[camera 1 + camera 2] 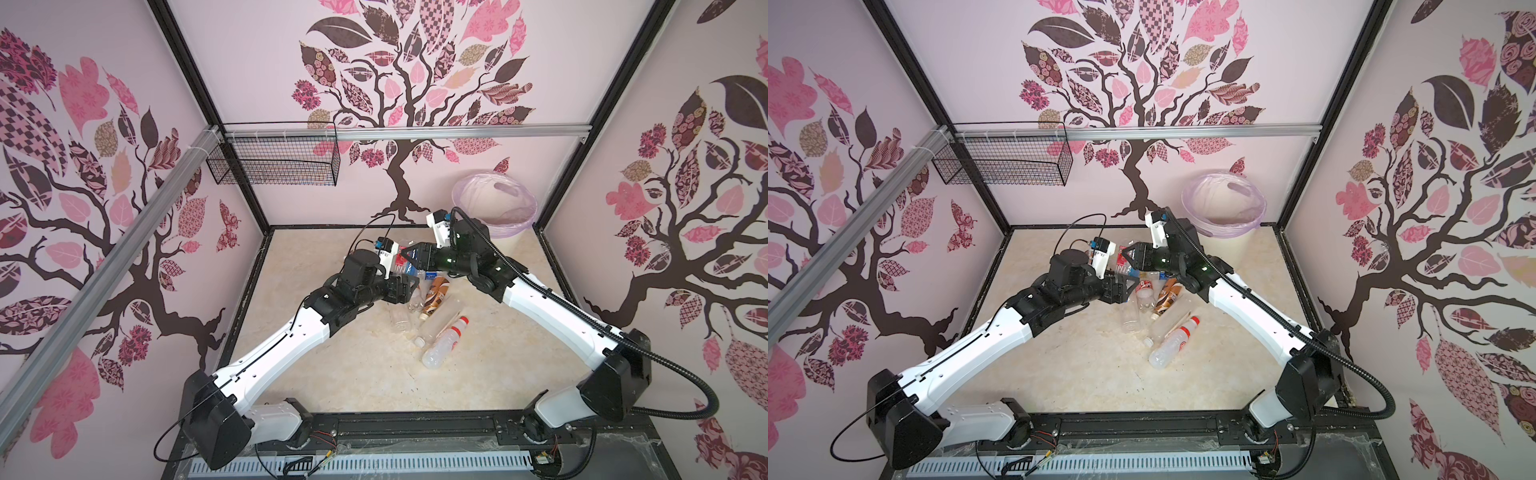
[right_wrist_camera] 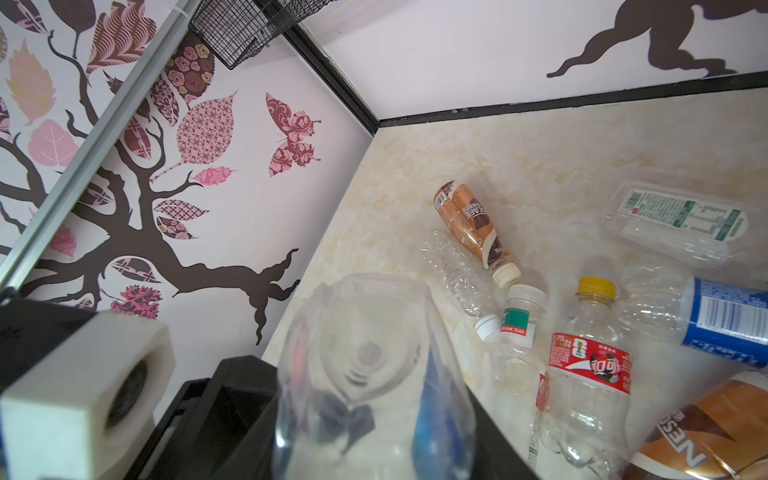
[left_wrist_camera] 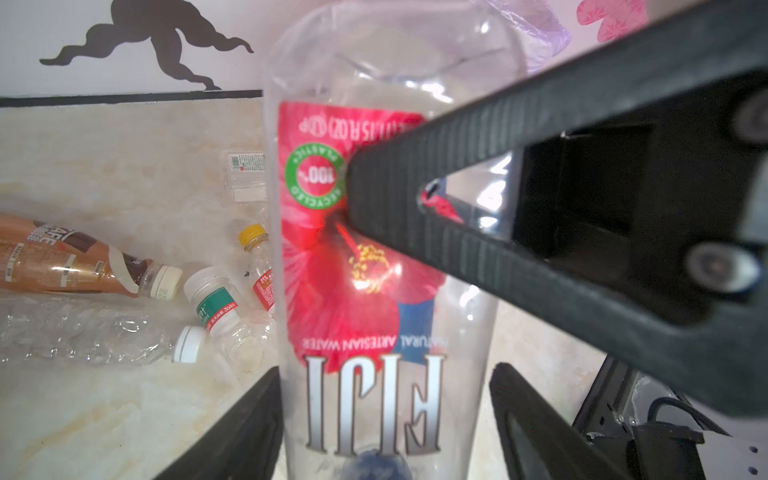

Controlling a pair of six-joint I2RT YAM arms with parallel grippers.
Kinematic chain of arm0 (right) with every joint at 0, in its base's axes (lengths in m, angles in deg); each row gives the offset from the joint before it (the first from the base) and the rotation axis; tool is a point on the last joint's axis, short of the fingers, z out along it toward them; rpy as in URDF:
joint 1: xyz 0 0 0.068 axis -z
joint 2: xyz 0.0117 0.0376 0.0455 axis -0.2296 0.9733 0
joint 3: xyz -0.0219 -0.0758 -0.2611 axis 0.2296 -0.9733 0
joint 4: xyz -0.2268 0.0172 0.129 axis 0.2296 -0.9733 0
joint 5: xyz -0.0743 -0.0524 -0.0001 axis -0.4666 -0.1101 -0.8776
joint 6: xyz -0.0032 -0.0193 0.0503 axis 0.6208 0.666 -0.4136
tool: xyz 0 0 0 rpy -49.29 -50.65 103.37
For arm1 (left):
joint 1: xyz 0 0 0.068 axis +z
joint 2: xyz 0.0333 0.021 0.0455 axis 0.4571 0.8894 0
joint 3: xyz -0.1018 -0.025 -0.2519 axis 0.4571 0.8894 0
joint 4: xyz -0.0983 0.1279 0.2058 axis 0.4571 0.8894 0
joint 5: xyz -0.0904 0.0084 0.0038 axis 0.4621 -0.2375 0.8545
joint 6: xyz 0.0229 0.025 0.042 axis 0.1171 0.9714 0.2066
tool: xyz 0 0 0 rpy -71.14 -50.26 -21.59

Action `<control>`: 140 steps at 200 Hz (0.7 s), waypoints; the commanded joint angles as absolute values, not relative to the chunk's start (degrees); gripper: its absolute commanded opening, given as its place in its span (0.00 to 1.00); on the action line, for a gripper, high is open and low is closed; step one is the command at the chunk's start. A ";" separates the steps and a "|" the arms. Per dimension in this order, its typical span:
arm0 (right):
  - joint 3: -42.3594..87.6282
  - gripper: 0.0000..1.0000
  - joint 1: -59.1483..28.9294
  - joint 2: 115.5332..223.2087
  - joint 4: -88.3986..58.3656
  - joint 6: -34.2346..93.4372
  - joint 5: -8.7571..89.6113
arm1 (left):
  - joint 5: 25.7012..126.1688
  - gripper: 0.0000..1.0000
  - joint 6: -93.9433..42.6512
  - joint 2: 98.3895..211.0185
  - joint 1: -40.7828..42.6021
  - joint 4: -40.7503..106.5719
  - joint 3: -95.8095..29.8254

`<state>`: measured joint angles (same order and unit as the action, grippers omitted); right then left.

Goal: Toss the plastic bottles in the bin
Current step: 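Grasp the Fiji bottle with the right gripper and open the left gripper, then carry the Fiji bottle over the bin with the right gripper and release it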

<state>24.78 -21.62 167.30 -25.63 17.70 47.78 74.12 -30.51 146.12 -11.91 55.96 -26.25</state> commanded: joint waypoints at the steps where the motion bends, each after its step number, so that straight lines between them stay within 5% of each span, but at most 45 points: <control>1: 28.04 0.46 -21.45 165.89 -29.39 21.15 43.29 | 73.51 0.91 -29.67 143.85 -12.12 56.03 -29.16; 15: 30.05 0.45 -20.88 165.24 -31.39 23.10 40.57 | 73.16 0.98 -29.18 143.35 -12.13 56.97 -29.72; 140: 63.65 0.40 -19.52 159.04 -36.48 50.56 2.13 | 79.56 0.98 -27.00 150.89 -12.56 56.13 -53.43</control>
